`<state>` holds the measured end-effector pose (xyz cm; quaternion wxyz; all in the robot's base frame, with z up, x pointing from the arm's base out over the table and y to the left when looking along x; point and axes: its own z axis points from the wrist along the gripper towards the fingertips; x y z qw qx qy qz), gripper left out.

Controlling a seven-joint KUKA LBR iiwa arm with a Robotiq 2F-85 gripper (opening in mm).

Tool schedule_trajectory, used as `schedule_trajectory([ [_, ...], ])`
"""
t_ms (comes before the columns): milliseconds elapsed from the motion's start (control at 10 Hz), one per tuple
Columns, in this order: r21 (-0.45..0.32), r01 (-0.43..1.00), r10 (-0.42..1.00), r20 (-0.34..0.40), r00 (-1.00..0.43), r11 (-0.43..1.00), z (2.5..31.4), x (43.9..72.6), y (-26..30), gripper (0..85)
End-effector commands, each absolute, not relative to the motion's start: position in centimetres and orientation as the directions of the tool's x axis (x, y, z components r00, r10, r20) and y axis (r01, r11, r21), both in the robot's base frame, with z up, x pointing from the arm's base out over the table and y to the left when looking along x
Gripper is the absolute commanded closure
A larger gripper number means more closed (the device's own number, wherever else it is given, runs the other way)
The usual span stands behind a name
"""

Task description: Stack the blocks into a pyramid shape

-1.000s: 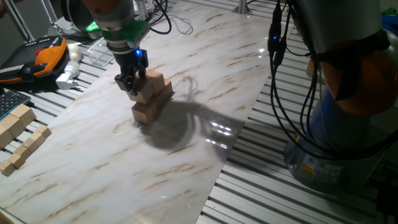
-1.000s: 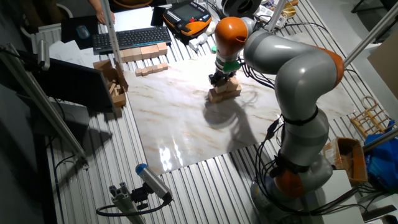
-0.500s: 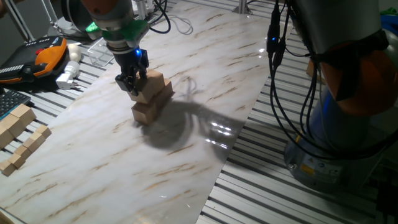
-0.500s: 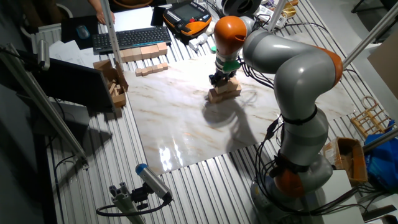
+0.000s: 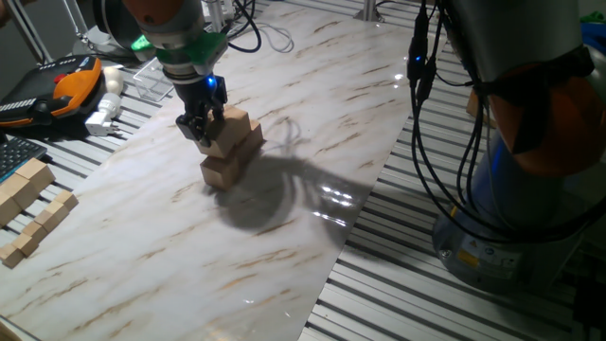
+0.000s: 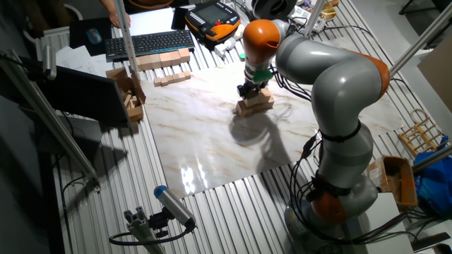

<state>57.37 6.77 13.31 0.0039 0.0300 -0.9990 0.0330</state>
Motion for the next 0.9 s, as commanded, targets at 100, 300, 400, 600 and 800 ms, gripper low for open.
schedule_trajectory([
  [100, -0.071, -0.062, -0.061, 0.013, -0.998, 0.996, 13.32, 57.33, 6.78, 68.0],
  [300, -0.082, -0.060, -0.059, 0.014, -0.998, 0.995, 13.30, 57.32, 6.77, 51.0],
  [400, -0.084, -0.060, -0.059, 0.015, -0.998, 0.995, 13.27, 57.32, 6.72, 51.0],
  [600, -0.085, -0.062, -0.060, 0.018, -0.998, 0.994, 13.15, 57.32, 6.54, 51.0],
  [800, -0.085, -0.059, -0.057, 0.018, -0.998, 0.995, 13.14, 57.31, 6.53, 34.0],
])
